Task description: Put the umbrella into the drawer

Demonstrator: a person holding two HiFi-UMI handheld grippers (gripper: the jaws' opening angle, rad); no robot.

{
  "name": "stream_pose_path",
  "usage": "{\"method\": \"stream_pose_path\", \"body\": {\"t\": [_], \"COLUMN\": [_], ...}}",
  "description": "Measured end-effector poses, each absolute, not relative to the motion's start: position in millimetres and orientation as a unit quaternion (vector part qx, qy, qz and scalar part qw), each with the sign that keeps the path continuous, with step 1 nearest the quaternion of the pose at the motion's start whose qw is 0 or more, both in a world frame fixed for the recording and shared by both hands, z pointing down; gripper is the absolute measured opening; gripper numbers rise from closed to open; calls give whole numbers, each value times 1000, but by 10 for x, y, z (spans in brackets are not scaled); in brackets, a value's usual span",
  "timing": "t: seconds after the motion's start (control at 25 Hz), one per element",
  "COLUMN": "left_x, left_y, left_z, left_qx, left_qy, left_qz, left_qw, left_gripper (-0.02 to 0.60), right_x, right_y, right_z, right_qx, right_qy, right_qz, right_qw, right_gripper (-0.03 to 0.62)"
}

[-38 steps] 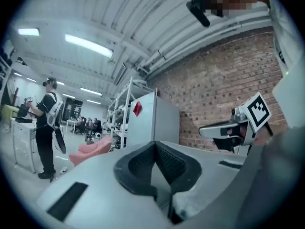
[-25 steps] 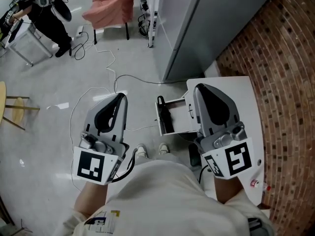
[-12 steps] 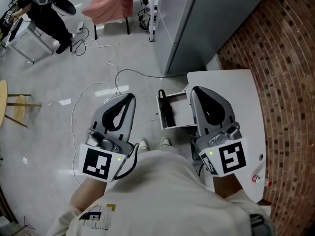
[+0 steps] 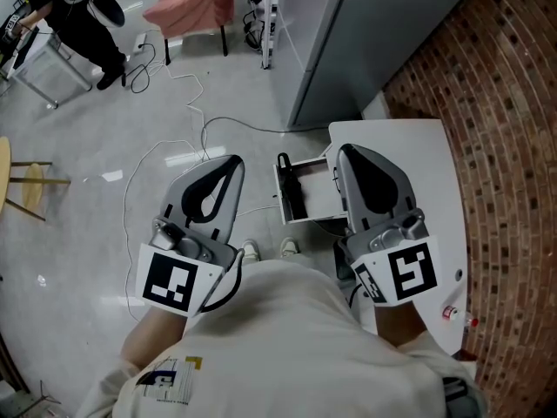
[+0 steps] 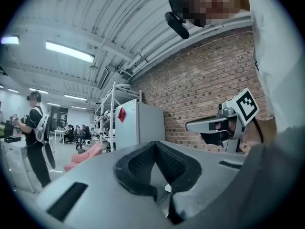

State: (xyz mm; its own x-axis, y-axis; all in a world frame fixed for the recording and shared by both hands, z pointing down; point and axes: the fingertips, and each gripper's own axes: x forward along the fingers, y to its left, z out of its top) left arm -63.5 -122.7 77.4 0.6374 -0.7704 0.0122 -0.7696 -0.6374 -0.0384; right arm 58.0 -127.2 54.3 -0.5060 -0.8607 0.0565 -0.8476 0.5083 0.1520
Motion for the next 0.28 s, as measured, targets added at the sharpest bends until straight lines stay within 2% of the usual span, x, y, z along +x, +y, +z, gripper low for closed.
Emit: {"method": "stream_pose_path", "body": {"t": [0.28], "left_x": [-674], "left_y": [-1177], "left_z": [707], "left_qx": [-905], "left_qy": [426], "left_qz": [-10], "left_qw": [16], "left_gripper": [9], "right_x": [543], "right_y": [-1196], "right_z": [460], "right_qx": [489], "right_qy": [-868], "right_qz": [-59], "right_qw": [63], "right_gripper": [8]}}
